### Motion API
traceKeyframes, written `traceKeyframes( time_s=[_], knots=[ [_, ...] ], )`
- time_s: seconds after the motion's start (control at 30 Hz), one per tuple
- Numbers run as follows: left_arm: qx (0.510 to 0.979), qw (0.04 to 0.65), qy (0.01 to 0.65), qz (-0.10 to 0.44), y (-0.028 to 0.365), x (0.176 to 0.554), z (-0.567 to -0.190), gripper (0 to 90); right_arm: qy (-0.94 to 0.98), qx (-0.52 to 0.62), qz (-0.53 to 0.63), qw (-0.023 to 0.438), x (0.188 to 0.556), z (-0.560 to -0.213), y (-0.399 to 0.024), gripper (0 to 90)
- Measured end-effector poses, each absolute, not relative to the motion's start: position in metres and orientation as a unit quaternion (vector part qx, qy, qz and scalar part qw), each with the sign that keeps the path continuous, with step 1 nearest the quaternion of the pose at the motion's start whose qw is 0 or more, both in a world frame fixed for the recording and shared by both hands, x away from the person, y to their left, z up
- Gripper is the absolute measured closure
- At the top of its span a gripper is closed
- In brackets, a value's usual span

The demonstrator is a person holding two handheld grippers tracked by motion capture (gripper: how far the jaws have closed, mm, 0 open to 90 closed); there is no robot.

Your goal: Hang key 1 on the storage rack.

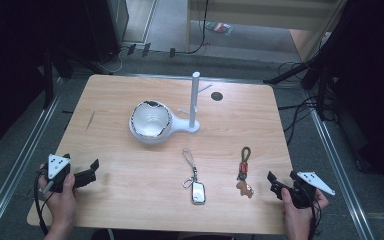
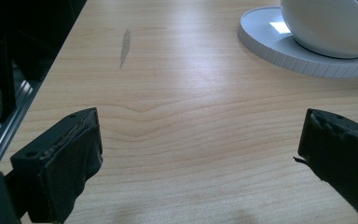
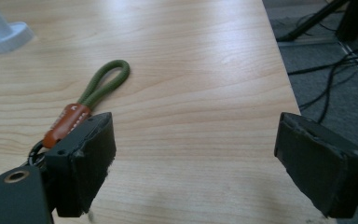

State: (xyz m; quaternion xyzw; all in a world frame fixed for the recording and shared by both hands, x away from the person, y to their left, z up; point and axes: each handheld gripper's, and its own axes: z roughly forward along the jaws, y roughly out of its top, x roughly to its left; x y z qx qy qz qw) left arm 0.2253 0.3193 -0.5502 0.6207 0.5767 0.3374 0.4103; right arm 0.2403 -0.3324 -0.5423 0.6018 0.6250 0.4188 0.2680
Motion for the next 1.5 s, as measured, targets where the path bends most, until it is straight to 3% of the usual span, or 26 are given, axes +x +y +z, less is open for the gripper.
traceKeyframes(
  time_s=[0.63, 1.1, 1.17, 1.2, 1.5],
  knots=[
    [0.623, 0.409, 0.575, 0.337, 0.318, 0.225, -0.550, 0.0, 0.665, 0.619, 0.352, 0.223, 0.257, -0.523, -0.307, 11.4],
    [0.623, 0.409, 0.576, 0.336, 0.318, 0.225, -0.550, 0.0, 0.729, 0.631, 0.206, 0.168, 0.288, -0.506, -0.284, 16.0],
    [0.623, 0.410, 0.576, 0.334, 0.319, 0.225, -0.550, 0.0, 0.738, 0.626, 0.190, 0.165, 0.291, -0.504, -0.281, 20.0],
    [0.623, 0.410, 0.577, 0.333, 0.318, 0.225, -0.550, 0.0, 0.742, 0.622, 0.185, 0.167, 0.292, -0.500, -0.280, 29.5],
    [0.624, 0.407, 0.577, 0.336, 0.317, 0.226, -0.550, 0.0, 0.762, 0.617, 0.138, 0.141, 0.308, -0.491, -0.274, 31.0]
  ],
)
